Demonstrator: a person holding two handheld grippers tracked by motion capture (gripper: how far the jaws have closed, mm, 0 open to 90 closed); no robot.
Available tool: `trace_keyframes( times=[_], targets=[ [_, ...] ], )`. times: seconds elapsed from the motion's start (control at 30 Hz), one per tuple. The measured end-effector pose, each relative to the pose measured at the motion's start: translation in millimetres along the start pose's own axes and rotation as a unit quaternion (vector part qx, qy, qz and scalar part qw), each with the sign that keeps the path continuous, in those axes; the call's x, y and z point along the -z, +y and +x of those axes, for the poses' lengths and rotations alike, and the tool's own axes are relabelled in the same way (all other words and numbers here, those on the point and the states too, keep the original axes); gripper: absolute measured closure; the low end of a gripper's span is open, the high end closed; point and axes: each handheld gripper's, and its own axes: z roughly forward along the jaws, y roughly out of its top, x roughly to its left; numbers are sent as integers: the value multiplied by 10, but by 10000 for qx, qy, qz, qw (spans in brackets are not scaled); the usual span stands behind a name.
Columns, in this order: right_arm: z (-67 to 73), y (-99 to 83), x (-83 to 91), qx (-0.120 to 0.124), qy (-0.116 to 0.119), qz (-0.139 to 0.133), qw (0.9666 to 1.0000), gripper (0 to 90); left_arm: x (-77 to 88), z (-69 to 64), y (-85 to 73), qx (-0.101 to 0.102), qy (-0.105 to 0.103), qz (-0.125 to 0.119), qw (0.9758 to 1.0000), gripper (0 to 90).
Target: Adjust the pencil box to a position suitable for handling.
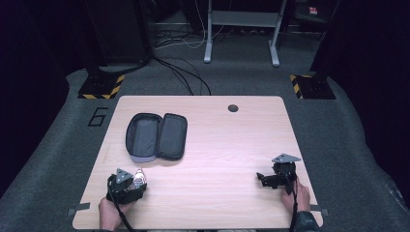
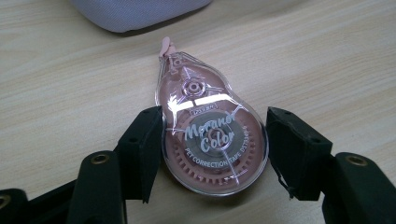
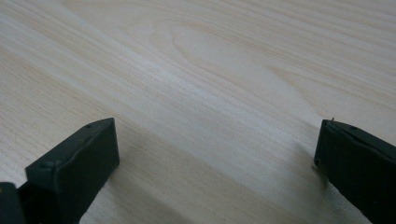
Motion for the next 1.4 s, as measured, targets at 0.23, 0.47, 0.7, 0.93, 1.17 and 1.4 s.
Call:
trace_keyframes(
  times=[0.23, 0.47, 0.7, 0.93, 1.17, 1.4],
  targets=[
    [-1, 0, 0, 3, -1, 0, 10000, 0, -1, -17, -6, -115, -138, -28, 9998, 390],
    [0, 0, -1, -1, 2, 0, 10000, 0, 17, -52, -3, -326, -459, -60, 9984, 391],
    [0, 0, 0, 1, 2, 0, 10000, 0, 19, -155, 37, -571, -741, -99, 9956, 391],
    [0, 0, 0, 1, 2, 1, 10000, 0, -22, -270, 81, -859, -1146, -114, 9896, 391],
    [1, 0, -1, -2, 2, 0, 10000, 0, -68, -410, 116, -1101, -1469, -111, 9830, 391],
    [0, 0, 0, 3, 0, 0, 10000, 0, -106, -548, 130, -1240, -1746, -119, 9767, 390]
  ],
)
